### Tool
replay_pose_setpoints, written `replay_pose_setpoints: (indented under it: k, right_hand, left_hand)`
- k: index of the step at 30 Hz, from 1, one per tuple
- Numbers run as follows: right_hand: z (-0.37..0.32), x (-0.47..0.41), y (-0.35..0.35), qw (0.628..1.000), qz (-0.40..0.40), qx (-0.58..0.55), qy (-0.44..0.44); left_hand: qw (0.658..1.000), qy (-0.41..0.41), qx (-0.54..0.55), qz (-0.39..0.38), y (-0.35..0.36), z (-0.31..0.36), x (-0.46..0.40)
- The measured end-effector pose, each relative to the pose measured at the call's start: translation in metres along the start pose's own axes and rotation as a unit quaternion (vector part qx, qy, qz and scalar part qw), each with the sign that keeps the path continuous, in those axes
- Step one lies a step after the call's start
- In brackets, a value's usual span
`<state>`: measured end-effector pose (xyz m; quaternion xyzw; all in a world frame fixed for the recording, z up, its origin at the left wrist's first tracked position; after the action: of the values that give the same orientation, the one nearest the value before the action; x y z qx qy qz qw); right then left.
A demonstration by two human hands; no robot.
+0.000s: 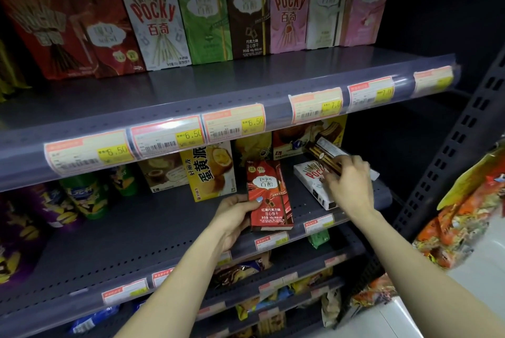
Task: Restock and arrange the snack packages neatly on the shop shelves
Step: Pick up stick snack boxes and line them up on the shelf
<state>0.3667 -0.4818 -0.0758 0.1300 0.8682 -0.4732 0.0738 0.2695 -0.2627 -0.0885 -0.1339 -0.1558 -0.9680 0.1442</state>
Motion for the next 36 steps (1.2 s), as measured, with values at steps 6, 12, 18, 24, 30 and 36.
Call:
replay_pose_setpoints:
  k: [6,12,18,24,30,36]
  right_hand:
    - [0.016,-0.015,0.004,0.986,-0.019,0.166,-0.022]
    - [0.012,-0.022,0.005,0.982,-0.022,0.184,-0.019]
    - [0.014,-0.018,0.004,0.988,-0.015,0.154,-0.021]
    - [0.015,-0.011,0.005,0.998,-0.024,0.052,-0.002]
    - [0.008,0.025,0.008,0.998,0.031,0.041,0.034]
    - [0.003,0.048,0.017,0.993,0.001,0.072,0.098]
  left_hand:
    - [1.0,0.004,-0.014,-0.004,-0.001,-0.001,0.002]
    - [1.0,0.008,-0.011,-0.01,-0.002,-0.001,0.004]
    - [1.0,0.009,-0.012,-0.008,-0.007,-0.004,0.007]
    - [1.0,0.009,-0.009,-0.008,-0.009,-0.006,0.009]
    - [1.0,0.008,-0.008,-0.002,-0.01,-0.007,0.011]
    - [1.0,0.007,-0.016,-0.006,-0.007,-0.012,0.013]
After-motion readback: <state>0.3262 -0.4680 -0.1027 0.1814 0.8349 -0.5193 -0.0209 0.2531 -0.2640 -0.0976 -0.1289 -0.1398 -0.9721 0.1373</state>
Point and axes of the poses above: each hand's wrist, its own x-axis away from the middle knuckle, its own y-axis out of the palm, z = x × y, the point moved 1 cm from there along -x, towards the middle knuckle, and after that the axes turned 9 degrees about y, right-handed, at the moved point
